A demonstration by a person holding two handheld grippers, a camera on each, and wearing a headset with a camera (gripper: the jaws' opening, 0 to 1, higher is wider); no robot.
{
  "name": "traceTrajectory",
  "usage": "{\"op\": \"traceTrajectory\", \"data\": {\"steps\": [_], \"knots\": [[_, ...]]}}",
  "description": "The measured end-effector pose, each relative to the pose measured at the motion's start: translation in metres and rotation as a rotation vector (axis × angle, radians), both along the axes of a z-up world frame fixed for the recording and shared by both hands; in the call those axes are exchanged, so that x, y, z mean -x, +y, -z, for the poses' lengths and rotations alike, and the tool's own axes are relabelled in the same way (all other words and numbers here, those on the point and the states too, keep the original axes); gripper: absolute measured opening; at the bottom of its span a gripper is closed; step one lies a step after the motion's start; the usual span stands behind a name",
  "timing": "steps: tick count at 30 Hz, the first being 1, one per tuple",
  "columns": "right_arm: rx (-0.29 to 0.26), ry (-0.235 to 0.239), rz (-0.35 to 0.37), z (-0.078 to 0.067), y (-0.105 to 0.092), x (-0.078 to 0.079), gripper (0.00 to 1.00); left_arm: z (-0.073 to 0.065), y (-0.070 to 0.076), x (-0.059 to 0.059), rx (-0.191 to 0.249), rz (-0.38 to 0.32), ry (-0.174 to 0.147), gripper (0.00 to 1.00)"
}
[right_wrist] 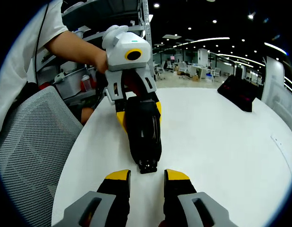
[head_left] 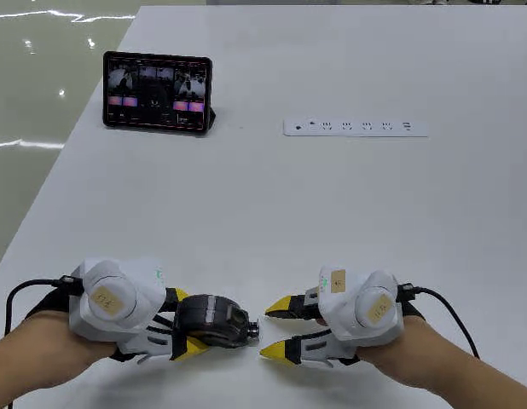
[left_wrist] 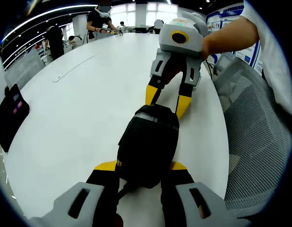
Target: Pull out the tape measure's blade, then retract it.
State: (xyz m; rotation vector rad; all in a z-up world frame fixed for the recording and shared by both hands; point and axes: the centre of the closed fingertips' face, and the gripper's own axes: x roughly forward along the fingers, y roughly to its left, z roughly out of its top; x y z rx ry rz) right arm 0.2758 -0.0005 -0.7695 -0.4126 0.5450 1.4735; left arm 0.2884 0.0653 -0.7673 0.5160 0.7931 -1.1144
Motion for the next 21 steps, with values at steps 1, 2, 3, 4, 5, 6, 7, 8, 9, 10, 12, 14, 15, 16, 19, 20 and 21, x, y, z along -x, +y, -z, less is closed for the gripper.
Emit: {"op": "traceTrajectory", "data": {"steps": [1,2,3,4,5,6,7,8,9,10,12,14,15,16,19,20,21], "knots": [[0.001,-0.003,-0.005,0.001,0.002,0.000,0.24,0.000,0.000,0.000,0.000,0.001,0.000,0.29],[0.001,-0.003,-0.007,0.002,0.003,0.000,0.23,0.000,0.000,0.000,0.000,0.000,0.000,0.29],[0.001,-0.005,-0.010,0.002,0.004,0.000,0.22,0.000,0.000,0.000,0.000,0.000,0.000,0.29],[0.001,-0.006,-0.011,0.003,0.005,0.000,0.21,0.000,0.000,0.000,-0.001,0.000,0.000,0.29],[0.001,-0.008,-0.013,0.003,0.006,0.000,0.19,0.000,0.000,0.000,-0.001,0.000,0.000,0.29],[0.000,-0.012,-0.015,0.004,0.007,-0.001,0.19,0.000,0.000,0.000,-0.001,0.000,0.000,0.29],[-0.001,-0.012,-0.016,0.004,0.007,0.000,0.18,0.000,0.000,0.000,-0.001,0.000,0.000,0.29],[-0.002,-0.014,-0.018,0.004,0.008,0.000,0.17,0.000,0.000,0.000,-0.001,-0.001,0.000,0.29],[-0.001,-0.015,-0.017,0.005,0.009,-0.001,0.17,0.000,0.000,0.000,0.000,-0.001,0.000,0.29],[-0.002,-0.018,-0.018,0.005,0.009,-0.001,0.16,0.000,0.000,0.000,0.000,-0.001,0.000,0.29],[-0.003,-0.019,-0.025,0.005,0.010,0.000,0.15,0.000,0.000,0.000,-0.001,0.000,-0.001,0.29],[-0.003,-0.022,-0.023,0.006,0.011,0.000,0.14,0.000,0.000,0.000,-0.001,0.000,-0.001,0.29],[-0.004,-0.023,-0.022,0.006,0.011,-0.001,0.13,0.000,0.000,0.000,-0.001,0.000,-0.002,0.29],[-0.003,-0.029,-0.023,0.006,0.011,-0.002,0.12,0.000,0.000,0.000,-0.001,0.000,-0.002,0.29],[-0.004,-0.034,-0.031,0.006,0.012,-0.002,0.12,0.000,0.000,0.000,0.000,-0.001,-0.002,0.29],[-0.003,-0.033,-0.031,0.006,0.012,-0.002,0.12,0.000,0.000,0.000,-0.001,-0.001,-0.002,0.29],[-0.003,-0.034,-0.033,0.006,0.012,-0.002,0.12,0.000,0.000,0.000,-0.001,0.000,-0.003,0.29]]}}
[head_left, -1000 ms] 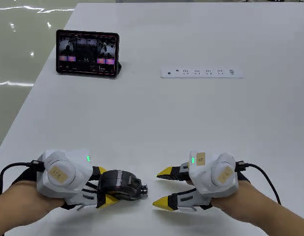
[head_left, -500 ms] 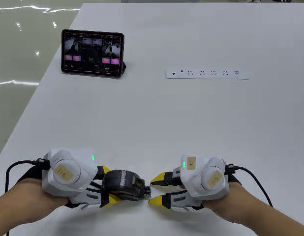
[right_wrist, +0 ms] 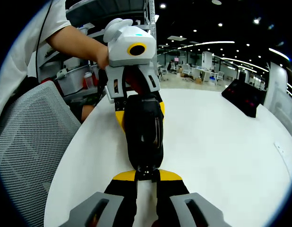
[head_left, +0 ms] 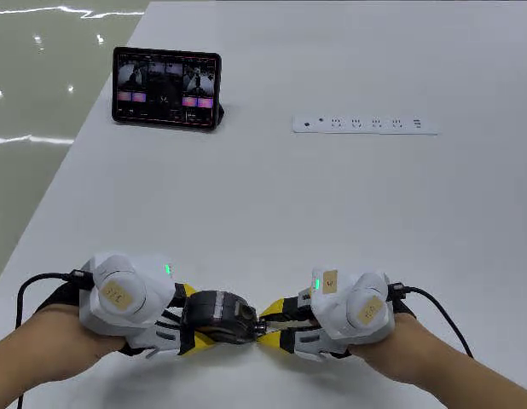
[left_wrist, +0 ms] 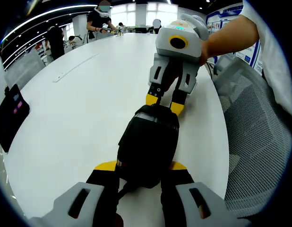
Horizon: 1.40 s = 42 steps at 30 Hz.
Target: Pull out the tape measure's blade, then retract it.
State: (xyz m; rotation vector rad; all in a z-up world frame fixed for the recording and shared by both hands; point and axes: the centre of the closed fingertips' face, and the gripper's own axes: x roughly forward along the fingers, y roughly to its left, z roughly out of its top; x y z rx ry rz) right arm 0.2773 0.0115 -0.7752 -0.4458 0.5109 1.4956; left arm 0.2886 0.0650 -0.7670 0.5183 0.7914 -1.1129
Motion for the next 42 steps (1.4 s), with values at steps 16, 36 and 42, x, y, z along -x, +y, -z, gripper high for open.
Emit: {"op": "traceTrajectory", "data": {"steps": [16,36,42], "knots": [[0.006,-0.016,-0.003,-0.001,-0.002,0.000,0.10,0.000,0.001,0.000,-0.008,0.010,-0.002,0.28],[0.006,-0.017,0.002,-0.003,-0.010,-0.002,0.09,0.001,0.002,0.000,-0.007,0.010,0.000,0.28],[0.013,-0.021,0.005,-0.003,-0.017,-0.003,0.09,0.001,0.002,-0.001,-0.006,0.005,0.001,0.28]]}}
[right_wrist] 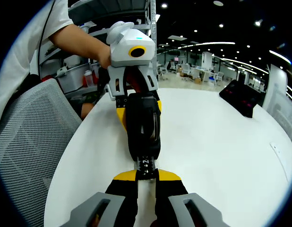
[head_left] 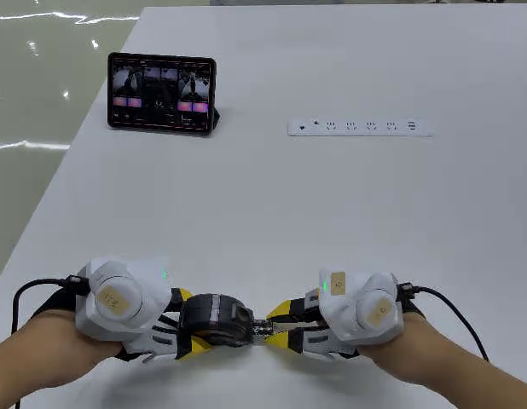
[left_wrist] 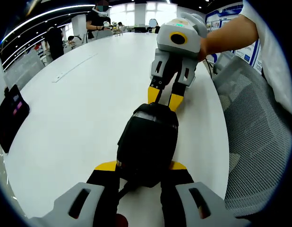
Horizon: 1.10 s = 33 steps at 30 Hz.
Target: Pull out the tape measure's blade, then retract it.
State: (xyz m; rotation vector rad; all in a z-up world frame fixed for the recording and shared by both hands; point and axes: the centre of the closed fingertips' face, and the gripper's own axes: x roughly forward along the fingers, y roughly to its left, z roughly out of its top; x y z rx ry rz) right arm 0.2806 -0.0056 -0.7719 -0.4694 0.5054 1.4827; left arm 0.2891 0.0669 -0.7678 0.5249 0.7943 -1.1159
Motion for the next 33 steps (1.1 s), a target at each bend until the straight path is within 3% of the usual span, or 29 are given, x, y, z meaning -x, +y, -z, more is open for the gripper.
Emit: {"op": "traceTrajectory", "data": {"steps": [33], "knots": [[0.024,0.017,0.062,0.001,-0.043,0.000,0.09,0.001,-0.001,0.000,-0.003,0.004,-0.002,0.28]]}}
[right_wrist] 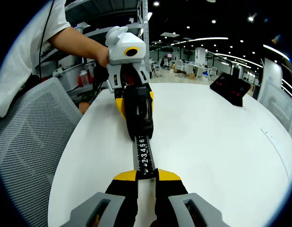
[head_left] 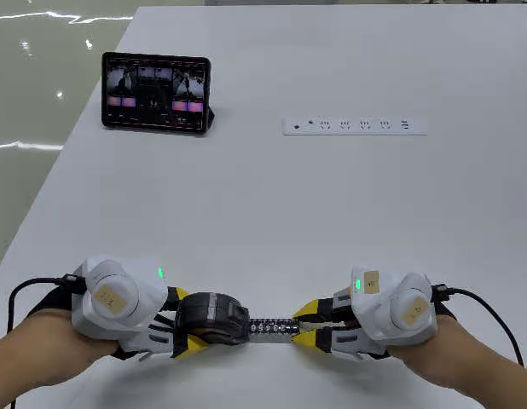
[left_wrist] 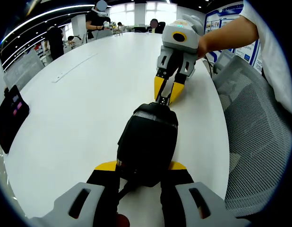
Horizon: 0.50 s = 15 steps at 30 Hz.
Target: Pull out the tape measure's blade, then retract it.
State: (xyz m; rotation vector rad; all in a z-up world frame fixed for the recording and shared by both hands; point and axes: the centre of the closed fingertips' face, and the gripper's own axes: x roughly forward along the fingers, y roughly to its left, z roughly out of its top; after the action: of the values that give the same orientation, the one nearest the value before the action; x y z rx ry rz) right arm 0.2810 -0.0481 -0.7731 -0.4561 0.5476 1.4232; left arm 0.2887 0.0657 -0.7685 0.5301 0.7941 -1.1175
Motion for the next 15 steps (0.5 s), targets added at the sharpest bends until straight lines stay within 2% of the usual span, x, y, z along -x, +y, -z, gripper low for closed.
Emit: {"op": "traceTrajectory", "data": {"steps": [15], "knots": [[0.008,-0.005,0.012,0.000,-0.016,0.000,0.09,-0.001,-0.001,0.000,0.000,-0.001,-0.001,0.28]]}}
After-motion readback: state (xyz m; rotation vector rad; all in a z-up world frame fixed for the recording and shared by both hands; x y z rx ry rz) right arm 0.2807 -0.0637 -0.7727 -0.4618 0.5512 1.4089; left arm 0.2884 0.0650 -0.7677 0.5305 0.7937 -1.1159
